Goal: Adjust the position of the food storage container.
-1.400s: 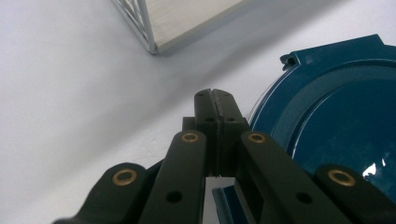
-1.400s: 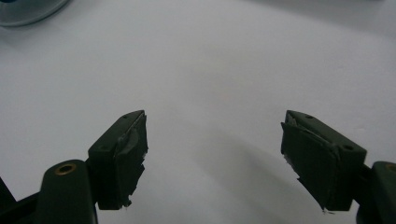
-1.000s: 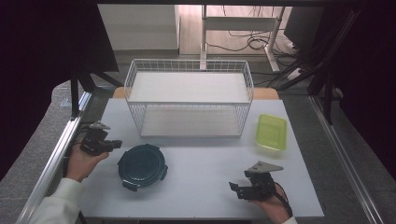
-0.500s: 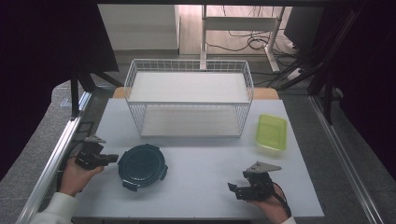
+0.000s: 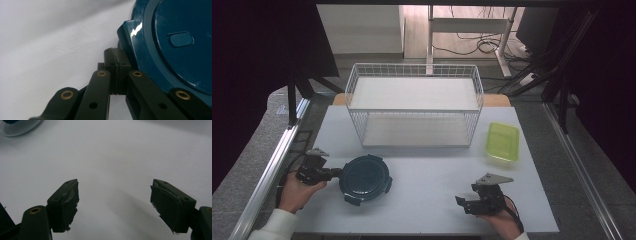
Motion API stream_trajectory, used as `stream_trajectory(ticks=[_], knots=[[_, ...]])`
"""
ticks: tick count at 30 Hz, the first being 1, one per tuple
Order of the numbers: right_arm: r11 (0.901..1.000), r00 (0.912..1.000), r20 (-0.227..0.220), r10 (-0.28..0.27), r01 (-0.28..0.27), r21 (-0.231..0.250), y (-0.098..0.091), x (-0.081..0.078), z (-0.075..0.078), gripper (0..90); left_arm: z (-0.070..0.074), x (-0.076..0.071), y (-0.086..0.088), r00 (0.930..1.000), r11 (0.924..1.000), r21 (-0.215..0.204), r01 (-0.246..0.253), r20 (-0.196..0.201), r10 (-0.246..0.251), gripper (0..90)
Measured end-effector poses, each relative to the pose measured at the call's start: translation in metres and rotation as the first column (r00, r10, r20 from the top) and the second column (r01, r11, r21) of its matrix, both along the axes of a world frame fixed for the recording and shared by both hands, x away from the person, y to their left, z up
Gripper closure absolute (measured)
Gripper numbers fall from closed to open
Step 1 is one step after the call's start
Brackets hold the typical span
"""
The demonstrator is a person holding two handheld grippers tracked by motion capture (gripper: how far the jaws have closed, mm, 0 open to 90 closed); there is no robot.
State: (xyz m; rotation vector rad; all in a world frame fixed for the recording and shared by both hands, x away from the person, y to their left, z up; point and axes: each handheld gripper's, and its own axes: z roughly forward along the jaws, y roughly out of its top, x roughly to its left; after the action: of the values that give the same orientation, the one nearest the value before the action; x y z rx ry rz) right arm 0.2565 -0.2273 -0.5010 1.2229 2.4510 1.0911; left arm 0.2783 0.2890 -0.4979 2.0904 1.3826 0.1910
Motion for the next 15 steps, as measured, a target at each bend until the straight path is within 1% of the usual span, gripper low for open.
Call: stream_trajectory(ticks=[3, 4, 5, 6, 10, 15], knots=[[1.0, 1.0, -0.002, -0.005, 0.005, -0.002, 0.0, 0.0, 0.0, 22.5, -0.001, -0.003, -0.001, 1.0, 1.0, -0.009, 0.0, 0.001, 0.0, 90.0], [0.9999, 0.9999, -0.013, -0.011, 0.011, 0.006, 0.0, 0.0, 0.0, 22.5, -0.001, -0.006, -0.002, 1.0, 0.9999, -0.014, -0.005, 0.003, 0.005, 90.0], [0.9998, 0.9997, -0.019, -0.014, 0.014, 0.011, 0.0, 0.0, 0.001, 22.5, -0.001, -0.006, -0.002, 1.0, 0.9999, -0.014, -0.005, 0.003, 0.005, 90.0], [0.9998, 0.9997, -0.02, -0.015, 0.016, 0.016, 0.0, 0.0, 0.001, 22.5, -0.001, -0.009, -0.004, 0.9998, 0.9996, -0.022, -0.02, 0.002, 0.02, 90.0], [0.9995, 0.9996, -0.023, -0.015, 0.015, 0.027, 0.001, 0.0, 0.003, 22.6, -0.001, -0.013, -0.009, 0.9996, 0.9992, -0.03, -0.027, -0.004, 0.027, 90.0], [0.9997, 0.9996, -0.024, -0.013, 0.013, 0.022, 0.002, 0.0, 0.002, 22.6, -0.001, -0.016, -0.017, 0.9991, 0.9988, -0.027, -0.042, -0.009, 0.041, 90.0]])
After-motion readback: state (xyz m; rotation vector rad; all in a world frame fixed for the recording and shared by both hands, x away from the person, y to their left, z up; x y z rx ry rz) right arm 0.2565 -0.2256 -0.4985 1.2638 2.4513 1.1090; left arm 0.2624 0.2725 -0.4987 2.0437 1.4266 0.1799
